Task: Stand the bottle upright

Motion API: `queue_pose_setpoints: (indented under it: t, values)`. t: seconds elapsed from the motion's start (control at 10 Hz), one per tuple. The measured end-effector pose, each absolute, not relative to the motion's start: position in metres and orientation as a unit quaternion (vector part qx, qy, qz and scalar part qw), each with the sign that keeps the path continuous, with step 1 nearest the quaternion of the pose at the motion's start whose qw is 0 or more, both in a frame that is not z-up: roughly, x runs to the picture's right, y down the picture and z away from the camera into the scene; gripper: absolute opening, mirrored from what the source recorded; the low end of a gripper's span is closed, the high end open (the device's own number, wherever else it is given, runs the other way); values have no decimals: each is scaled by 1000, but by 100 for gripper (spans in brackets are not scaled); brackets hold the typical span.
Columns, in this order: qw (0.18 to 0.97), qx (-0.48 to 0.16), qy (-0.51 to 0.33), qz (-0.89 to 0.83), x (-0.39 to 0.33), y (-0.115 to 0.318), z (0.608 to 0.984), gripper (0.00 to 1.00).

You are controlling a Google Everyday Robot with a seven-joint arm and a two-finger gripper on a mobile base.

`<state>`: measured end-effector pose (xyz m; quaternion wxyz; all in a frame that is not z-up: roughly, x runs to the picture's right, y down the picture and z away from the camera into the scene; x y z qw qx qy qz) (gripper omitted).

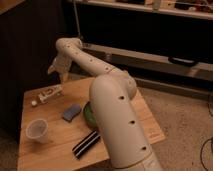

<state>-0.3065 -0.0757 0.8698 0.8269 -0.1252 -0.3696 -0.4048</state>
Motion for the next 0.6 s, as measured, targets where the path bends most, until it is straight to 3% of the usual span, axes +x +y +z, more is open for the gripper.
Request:
queue_pose_setpoints:
  t: [0.6]
  values:
    - [811, -144, -362, -437, -347, -34, 869, 65]
